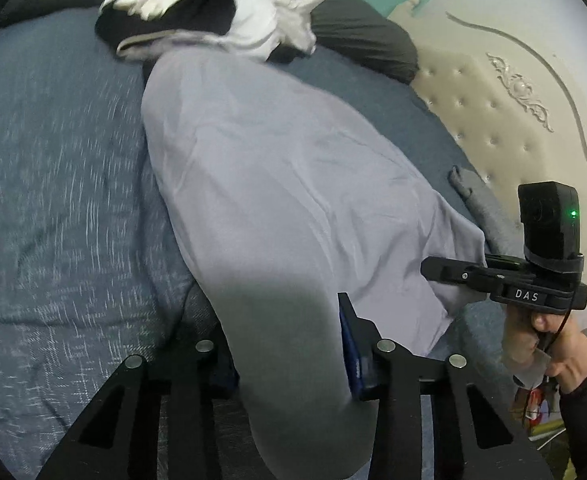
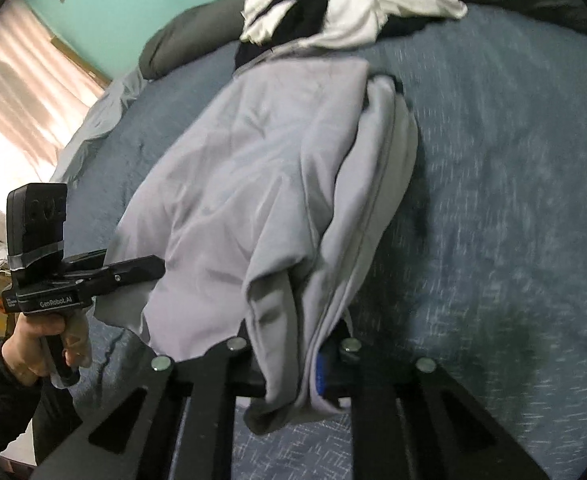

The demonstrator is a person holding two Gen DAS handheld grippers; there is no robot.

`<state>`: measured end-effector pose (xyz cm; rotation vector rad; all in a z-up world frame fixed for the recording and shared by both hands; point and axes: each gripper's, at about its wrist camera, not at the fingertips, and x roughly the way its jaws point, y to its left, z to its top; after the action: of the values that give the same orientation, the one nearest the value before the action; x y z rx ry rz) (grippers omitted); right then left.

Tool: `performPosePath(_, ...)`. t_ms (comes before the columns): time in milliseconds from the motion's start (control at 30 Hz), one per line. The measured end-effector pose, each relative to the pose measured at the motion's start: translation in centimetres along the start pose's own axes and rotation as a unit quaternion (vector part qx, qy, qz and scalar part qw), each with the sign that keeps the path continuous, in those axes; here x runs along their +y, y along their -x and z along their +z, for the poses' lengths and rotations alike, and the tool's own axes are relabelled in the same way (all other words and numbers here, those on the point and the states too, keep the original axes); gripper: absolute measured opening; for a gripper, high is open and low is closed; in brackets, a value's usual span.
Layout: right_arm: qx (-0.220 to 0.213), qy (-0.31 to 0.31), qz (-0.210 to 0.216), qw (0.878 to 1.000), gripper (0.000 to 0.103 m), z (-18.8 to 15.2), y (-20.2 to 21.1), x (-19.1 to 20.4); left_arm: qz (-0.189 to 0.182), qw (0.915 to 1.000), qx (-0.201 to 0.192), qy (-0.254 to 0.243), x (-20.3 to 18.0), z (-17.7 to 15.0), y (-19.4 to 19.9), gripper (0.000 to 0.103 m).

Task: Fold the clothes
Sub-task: 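Lift the folded jacket end with both grippers and roll it over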

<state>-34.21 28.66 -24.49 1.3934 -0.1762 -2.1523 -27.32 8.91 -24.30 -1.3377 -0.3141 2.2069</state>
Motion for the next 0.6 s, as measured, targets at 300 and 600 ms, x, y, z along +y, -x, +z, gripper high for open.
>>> performPosePath(300,-0.050,0.021,-0.009,0.998,0.013,0.8,7.1,0.7,-0.004,0.9986,-0.022,-0.048,-6.3,1.6,2.7,0.041)
performPosePath(600,-0.105,0.024,-0.036,0.994,0.012,-0.5,18.0,-4.6,-0.030,0.9940,-0.046,-0.095,-16.0,4.8,1.6,0.041)
